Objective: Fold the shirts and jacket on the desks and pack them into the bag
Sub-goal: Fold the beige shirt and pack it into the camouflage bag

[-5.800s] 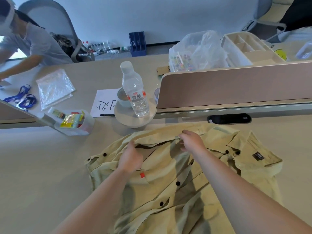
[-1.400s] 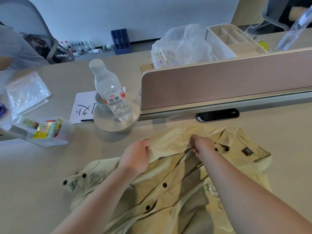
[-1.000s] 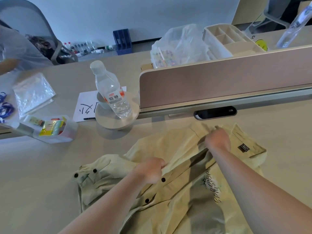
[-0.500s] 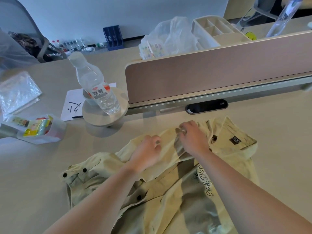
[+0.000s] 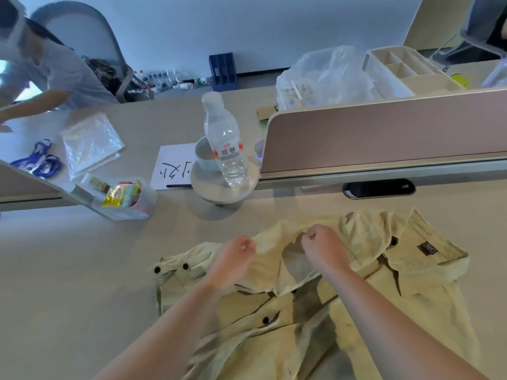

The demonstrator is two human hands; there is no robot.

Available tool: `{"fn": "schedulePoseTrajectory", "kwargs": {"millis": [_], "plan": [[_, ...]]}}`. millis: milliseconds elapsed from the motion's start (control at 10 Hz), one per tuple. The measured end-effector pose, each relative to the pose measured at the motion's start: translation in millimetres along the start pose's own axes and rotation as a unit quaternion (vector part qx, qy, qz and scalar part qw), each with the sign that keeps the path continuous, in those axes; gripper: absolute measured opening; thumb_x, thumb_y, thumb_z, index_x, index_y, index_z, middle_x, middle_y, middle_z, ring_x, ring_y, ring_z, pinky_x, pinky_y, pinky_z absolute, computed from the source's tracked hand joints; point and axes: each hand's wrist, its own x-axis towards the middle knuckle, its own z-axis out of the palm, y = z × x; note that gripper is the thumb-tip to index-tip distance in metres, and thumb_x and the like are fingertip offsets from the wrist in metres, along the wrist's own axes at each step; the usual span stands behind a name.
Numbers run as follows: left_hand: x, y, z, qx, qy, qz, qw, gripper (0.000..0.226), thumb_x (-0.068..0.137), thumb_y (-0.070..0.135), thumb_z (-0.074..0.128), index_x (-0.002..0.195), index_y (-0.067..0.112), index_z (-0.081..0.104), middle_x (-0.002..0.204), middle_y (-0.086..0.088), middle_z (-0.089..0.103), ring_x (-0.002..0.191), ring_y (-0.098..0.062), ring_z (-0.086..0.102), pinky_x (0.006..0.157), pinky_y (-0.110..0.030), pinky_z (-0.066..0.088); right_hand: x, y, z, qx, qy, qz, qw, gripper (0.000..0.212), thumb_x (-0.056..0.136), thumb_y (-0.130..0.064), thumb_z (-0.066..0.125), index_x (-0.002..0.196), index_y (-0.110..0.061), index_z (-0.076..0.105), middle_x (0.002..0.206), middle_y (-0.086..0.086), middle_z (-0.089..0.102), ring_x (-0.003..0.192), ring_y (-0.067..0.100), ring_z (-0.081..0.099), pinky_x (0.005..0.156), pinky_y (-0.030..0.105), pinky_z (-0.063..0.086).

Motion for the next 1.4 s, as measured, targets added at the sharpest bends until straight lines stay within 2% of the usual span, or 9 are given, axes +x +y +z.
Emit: {"fn": "schedulePoseTrajectory", "kwargs": {"millis": [400,500,700,800,1000,1100,1200,1300,1400], "plan": [[-17,-156,-116,0.019,0.068,-0.081,0.994,0.038,0.088,0.025,0.063,0.123,0.016,0.054,0.126,-0.013,0.054,0.119,-0.032,0.054,0.098,-0.034,0.043,-114,-118,125,0.025,-0.043,0.009,0.999,0.005,0.098,-0.031,0.046,0.095,-0.029,0.049,0.092,-0.007,0.061,0.082,0.017,0.058,0.068,0.033,0.044],[12,-195,-119,-0.016,0.006,-0.063,0.998,0.037,0.079,0.027,0.054,0.115,0.023,0.058,0.121,-0.017,0.061,0.111,-0.037,0.061,0.094,-0.047,0.052,-129,-131,143,0.024,-0.055,0.047,0.997,0.014,0.098,-0.036,0.047,0.096,-0.025,0.056,0.095,-0.002,0.064,0.083,0.019,0.061,0.075,0.037,0.051],[-4,-186,-143,-0.026,-0.042,-0.014,0.999,0.016,0.082,0.021,0.05,0.088,0.033,0.059,0.097,-0.013,0.065,0.077,-0.027,0.057,0.061,-0.029,0.04,-154,-155,183,0.001,0.038,0.133,0.99,0.016,0.096,-0.029,0.047,0.088,-0.018,0.055,0.086,0.0,0.06,0.072,0.019,0.053,0.056,0.03,0.037],[1,-194,-144,-0.038,-0.059,-0.003,0.998,0.035,0.089,0.007,0.043,0.092,0.037,0.06,0.116,-0.016,0.064,0.07,-0.022,0.054,0.043,-0.021,0.035,-160,-166,197,0.126,-0.019,0.176,0.976,0.015,0.096,-0.029,0.049,0.103,-0.02,0.059,0.09,-0.004,0.061,0.077,0.013,0.055,0.061,0.031,0.044],[6,-201,-148,-0.054,-0.063,0.023,0.996,0.035,0.092,0.001,0.04,0.11,0.018,0.065,0.117,-0.011,0.063,0.067,-0.015,0.053,0.041,-0.019,0.033,-155,-173,215,0.337,-0.021,0.249,0.908,0.015,0.095,-0.015,0.054,0.095,-0.005,0.065,0.101,0.015,0.07,0.087,0.025,0.068,0.081,0.041,0.061],[8,-201,-154,-0.03,-0.021,0.049,0.998,0.028,0.088,0.001,0.039,0.086,0.019,0.06,0.089,-0.007,0.055,0.062,-0.02,0.044,0.049,-0.022,0.031,-164,-176,220,0.304,-0.016,0.24,0.922,0.009,0.096,-0.017,0.054,0.093,-0.009,0.058,0.095,0.012,0.062,0.082,0.025,0.061,0.082,0.042,0.058],[11,-201,-158,0.021,-0.001,0.056,0.998,0.019,0.094,0.007,0.043,0.084,0.016,0.056,0.088,-0.01,0.057,0.078,-0.025,0.051,0.068,-0.033,0.042,-181,-180,228,0.241,-0.063,0.233,0.94,0.012,0.093,-0.02,0.056,0.092,-0.009,0.061,0.091,0.008,0.064,0.084,0.023,0.063,0.084,0.042,0.06],[-2,-192,-163,0.103,-0.019,0.061,0.993,0.032,0.096,0.013,0.048,0.125,0.01,0.061,0.143,-0.014,0.046,0.124,-0.03,0.051,0.096,-0.031,0.042,-193,-180,231,0.179,-0.158,0.19,0.952,0.017,0.094,-0.02,0.057,0.108,-0.015,0.064,0.092,0.002,0.062,0.081,0.021,0.061,0.07,0.033,0.059],[-8,-191,-160,0.1,-0.008,0.073,0.992,0.041,0.094,0.016,0.048,0.134,0.021,0.053,0.157,0.002,0.028,0.132,-0.022,0.046,0.095,-0.027,0.037,-192,-172,224,0.172,-0.095,0.192,0.962,0.037,0.097,-0.026,0.052,0.133,-0.016,0.058,0.109,0.007,0.068,0.076,0.018,0.067,0.065,0.027,0.053]]}}
